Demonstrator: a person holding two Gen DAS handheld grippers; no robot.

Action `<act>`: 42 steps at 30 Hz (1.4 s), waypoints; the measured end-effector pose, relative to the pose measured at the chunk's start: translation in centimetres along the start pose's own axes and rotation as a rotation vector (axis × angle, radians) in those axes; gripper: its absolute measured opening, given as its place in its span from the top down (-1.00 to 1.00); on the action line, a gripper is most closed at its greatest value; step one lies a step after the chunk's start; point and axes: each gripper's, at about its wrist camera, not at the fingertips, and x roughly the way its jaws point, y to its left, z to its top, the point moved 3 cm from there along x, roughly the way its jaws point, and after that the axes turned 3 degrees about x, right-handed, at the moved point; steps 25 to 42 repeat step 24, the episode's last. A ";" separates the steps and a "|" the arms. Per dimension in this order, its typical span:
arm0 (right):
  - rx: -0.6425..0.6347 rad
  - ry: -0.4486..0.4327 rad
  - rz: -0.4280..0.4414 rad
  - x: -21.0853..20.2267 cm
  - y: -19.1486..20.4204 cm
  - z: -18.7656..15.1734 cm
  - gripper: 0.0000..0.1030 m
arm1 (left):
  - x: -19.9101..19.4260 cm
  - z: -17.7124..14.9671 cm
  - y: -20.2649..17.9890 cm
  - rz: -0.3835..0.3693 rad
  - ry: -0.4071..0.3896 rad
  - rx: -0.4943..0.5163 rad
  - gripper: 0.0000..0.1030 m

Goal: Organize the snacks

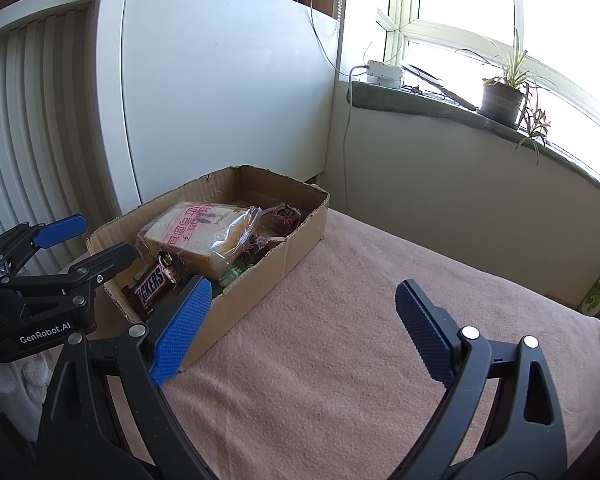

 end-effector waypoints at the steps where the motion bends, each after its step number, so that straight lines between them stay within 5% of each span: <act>1: 0.000 0.000 -0.001 0.0 0.0 0.0 -0.85 | 0.0 0.0 0.0 0.002 -0.001 0.002 -0.56; 42: -0.014 0.008 0.000 0.0 -0.1 -0.2 -0.85 | -0.4 -0.5 -0.5 0.001 -0.014 0.028 -0.56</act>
